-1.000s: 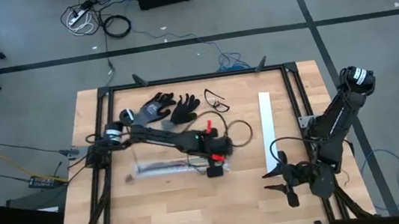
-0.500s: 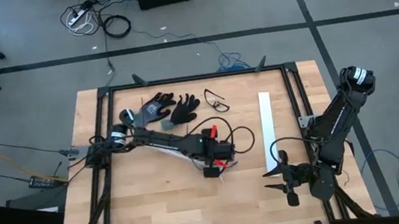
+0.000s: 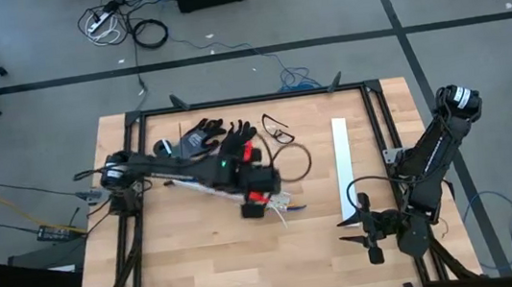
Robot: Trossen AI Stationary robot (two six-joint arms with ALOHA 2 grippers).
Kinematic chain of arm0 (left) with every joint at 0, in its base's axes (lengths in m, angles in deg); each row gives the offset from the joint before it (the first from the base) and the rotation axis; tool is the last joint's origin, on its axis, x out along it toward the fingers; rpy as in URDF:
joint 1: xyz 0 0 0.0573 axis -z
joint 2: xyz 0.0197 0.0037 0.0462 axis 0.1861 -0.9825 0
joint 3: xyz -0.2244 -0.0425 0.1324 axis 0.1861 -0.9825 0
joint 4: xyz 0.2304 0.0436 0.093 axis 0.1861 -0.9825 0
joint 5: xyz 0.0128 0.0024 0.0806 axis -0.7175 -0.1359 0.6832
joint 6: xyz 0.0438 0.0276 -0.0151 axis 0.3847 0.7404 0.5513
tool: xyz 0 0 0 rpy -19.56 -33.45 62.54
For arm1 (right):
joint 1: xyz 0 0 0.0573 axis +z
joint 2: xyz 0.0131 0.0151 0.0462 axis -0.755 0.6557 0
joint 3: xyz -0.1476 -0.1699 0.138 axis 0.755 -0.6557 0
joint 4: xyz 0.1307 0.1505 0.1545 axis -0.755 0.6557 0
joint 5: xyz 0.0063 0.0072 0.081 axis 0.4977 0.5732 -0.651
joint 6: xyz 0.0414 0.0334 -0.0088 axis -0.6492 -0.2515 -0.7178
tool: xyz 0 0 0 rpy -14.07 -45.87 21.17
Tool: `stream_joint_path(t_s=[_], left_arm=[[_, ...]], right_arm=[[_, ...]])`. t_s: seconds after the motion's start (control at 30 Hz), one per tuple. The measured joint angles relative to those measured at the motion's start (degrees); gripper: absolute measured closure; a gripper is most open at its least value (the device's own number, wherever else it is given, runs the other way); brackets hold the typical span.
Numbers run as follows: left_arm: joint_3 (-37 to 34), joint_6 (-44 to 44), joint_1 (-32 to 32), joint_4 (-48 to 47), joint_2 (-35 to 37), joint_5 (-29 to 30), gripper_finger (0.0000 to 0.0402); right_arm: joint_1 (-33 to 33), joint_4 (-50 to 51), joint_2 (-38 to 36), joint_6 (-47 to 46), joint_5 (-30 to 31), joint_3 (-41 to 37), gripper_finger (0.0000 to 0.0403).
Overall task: Ziptie cables
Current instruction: Put the ziptied cables in a white cable duct
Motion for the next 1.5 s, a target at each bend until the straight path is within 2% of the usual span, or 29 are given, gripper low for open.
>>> stream_joint_path(t_s=[0.1, 0.2, 0.33, 0.43, 0.6, 0.8, 1.03, 1.17, 1.33, 1.5], left_arm=[[0.01, 0.85, 3.21, -5.36, 1.43, -0.87, 0.0255], [-0.03, 4.78, 7.12, -7.54, 1.21, 0.99, 0.0255], [-0.82, 15.85, 11.44, -5.3, -1.43, 1.36, 0.0255], [-1.62, 17.99, 13.02, -2.48, -4.66, 0.81, 0.0255], [-1.7, 17.26, 12.95, -2.09, -10.97, 0.97, 0.0255], [-1.69, 20.49, 11.17, -2.05, -14.17, 3.65, 0.0255], [-1.67, 20.84, 9.09, -4.35, -14.12, 3.98, 0.0255], [-3.88, 20.77, 8.43, -3.85, -14.07, 1.61, 0.0255], [-5.14, 20.67, 8.44, -1.96, -14.16, 1.79, 0.0255], [-5.14, 20.5, 8.44, -0.59, -14.14, 1.83, 0.028]], right_arm=[[0.1, 0.14, 0.05, 0.01, -0.04, -0.18, 0.0243], [0.1, 0.3, 0.05, 0.05, -0.02, -1.04, 0.0243], [-0.08, 0.26, 0.08, 0.52, 0.07, -1.82, 0.0243], [-0.08, 0.36, 0.08, 0.64, 0.15, -1.92, 0.0243], [-0.08, 0.61, 0.08, 0.62, 0.13, -1.92, 0.0243], [0.12, 0.73, 0.08, 0.43, 0.09, -1.92, 0.0243], [0.43, 0.87, 0.08, 0.47, 0.03, -1.92, 0.0243], [0.45, 1.37, 0.08, 0.49, 0.02, -1.92, 0.0243], [0.45, 1.85, 0.08, 0.53, 0.02, -1.92, 0.0243], [0.45, 2.33, 0.08, 0.56, 0.03, -1.92, 0.0243]])
